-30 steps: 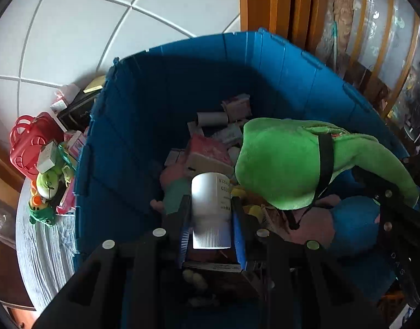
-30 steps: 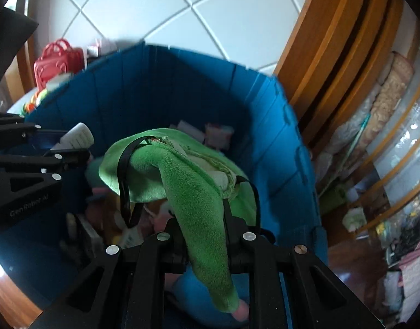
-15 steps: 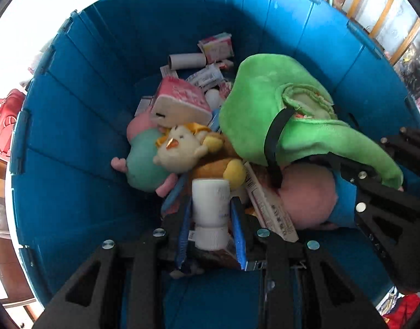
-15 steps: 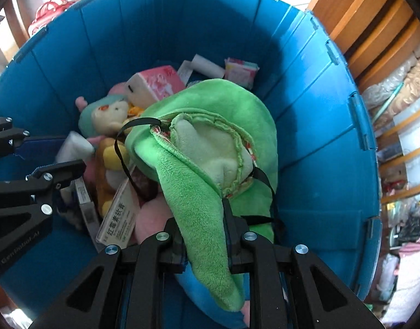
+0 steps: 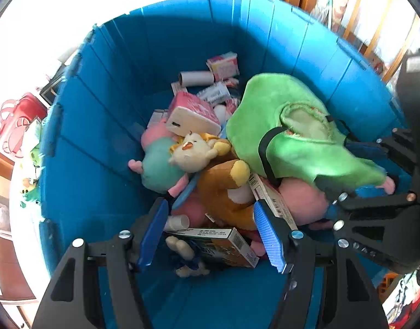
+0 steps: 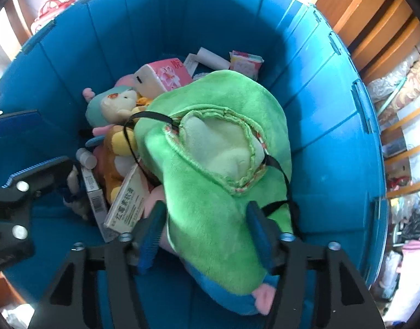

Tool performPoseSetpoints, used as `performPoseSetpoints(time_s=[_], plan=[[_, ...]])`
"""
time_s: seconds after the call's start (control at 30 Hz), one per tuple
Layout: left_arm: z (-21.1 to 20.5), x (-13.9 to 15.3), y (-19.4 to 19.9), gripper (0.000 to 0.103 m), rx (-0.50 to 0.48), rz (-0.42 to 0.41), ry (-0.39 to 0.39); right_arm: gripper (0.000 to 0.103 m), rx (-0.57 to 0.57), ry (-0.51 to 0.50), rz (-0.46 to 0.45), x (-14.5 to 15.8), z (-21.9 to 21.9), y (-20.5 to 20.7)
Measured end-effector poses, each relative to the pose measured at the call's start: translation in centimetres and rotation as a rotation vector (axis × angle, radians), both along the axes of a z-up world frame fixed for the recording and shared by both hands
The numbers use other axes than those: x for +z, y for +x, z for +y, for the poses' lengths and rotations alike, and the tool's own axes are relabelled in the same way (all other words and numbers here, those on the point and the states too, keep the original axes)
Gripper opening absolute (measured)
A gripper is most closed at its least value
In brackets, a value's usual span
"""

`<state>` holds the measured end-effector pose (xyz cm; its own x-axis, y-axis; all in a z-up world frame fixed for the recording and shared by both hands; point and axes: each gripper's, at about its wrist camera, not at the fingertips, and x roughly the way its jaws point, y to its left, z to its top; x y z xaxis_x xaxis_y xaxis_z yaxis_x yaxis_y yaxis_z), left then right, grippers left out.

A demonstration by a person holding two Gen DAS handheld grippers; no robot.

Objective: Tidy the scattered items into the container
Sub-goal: 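Withdraw both grippers from the crate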

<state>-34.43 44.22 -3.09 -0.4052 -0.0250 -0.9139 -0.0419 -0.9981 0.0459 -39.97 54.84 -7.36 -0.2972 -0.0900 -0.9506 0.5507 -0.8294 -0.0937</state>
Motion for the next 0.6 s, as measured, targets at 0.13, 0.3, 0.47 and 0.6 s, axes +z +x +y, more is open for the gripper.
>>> performPoseSetpoints(time_s=[0.13,0.3,0.47,0.6], plan=[[-0.5,2.8,3.7,0.073,-0.005,0.156,-0.005,0.082,-0.015,-0.073,0.077,1.9,0.9,2.0],[-1.8,6.0,10.0,0.099,0.007,0.378,0.002,0.103,-0.041,-0.183,0.246,5.5,2.2,6.5],[-3.4,8.0,15.4,0.103,0.057,0.505,0.03,0.103,-0.07,-0.357,0.343,8.4,3.4,12.5],[-4.6,9.0,18.8,0.103,0.107,0.56,0.032,0.103,-0.078,-0.421,0.425,10.2,3.3,16.6]])
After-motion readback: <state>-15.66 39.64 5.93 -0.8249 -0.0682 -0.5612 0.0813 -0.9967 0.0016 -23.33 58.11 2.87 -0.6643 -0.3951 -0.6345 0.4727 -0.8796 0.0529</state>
